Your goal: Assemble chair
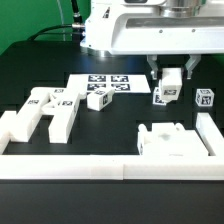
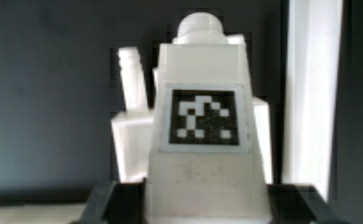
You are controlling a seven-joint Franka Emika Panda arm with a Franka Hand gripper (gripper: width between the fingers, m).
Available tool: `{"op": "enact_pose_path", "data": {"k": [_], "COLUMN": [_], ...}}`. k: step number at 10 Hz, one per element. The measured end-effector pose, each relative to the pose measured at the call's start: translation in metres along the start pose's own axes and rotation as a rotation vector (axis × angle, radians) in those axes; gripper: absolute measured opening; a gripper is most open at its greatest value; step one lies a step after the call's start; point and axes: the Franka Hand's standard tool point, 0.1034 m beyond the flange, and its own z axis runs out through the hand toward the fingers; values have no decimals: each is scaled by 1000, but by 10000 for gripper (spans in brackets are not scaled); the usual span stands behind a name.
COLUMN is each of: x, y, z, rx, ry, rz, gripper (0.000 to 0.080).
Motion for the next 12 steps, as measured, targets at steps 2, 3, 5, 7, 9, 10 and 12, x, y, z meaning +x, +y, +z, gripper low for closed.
{"op": "enact_pose_path", "data": {"k": [2, 3, 5, 7, 9, 10, 12], "x": [3, 6, 24, 41, 40, 40, 41], "y": [-1, -1, -3, -11, -9, -9, -14], "z": [-1, -1, -1, -4, -1, -1, 1], "rx": [0, 0, 0, 3, 3, 3, -6], "ry": [9, 29, 203, 383, 400, 399, 425], "rz": [6, 6, -6, -19, -10, -10, -33], "gripper": [291, 291, 291, 291, 291, 291, 291]}}
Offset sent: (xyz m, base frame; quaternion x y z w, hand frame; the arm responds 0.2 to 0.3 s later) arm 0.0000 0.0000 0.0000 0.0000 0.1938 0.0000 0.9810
